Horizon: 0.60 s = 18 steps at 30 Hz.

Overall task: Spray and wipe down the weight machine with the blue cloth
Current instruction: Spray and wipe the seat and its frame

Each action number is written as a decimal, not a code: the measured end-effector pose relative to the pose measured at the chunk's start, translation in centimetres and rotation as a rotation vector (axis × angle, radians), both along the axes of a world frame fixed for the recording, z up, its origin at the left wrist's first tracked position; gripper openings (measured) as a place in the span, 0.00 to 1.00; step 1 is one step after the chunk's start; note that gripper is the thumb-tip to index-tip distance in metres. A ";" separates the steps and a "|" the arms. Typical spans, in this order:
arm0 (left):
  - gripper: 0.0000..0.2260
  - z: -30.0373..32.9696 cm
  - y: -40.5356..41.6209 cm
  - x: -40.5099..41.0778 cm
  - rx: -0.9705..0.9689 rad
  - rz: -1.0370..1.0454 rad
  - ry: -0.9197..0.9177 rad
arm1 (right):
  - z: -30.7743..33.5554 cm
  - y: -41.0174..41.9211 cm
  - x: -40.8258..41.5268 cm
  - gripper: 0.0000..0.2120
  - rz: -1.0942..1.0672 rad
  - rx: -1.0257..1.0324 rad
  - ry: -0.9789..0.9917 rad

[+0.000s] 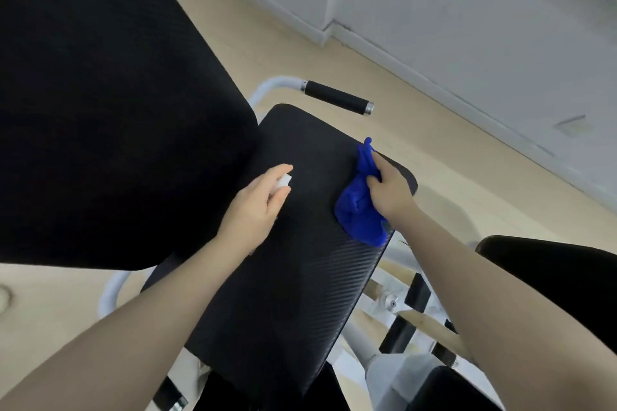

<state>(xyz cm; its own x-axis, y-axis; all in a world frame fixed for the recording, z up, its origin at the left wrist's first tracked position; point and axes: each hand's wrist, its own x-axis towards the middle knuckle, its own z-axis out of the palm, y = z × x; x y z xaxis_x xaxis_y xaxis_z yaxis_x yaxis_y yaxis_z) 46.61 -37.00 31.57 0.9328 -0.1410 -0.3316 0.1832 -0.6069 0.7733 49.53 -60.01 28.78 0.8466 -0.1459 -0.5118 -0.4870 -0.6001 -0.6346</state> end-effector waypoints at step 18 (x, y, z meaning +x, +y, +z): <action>0.27 -1.0 -4.0 6.2 0.568 -0.413 -0.088 | 1.3 -1.2 0.2 0.26 0.182 -0.147 0.001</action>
<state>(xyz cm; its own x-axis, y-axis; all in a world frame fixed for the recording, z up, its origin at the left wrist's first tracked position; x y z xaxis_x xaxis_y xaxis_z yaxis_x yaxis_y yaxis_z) 52.85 -40.97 30.59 0.8673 -0.3166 -0.3842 -0.1975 -0.9272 0.3183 49.74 -61.25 30.11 0.8655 -0.0639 -0.4968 -0.3627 -0.7638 -0.5338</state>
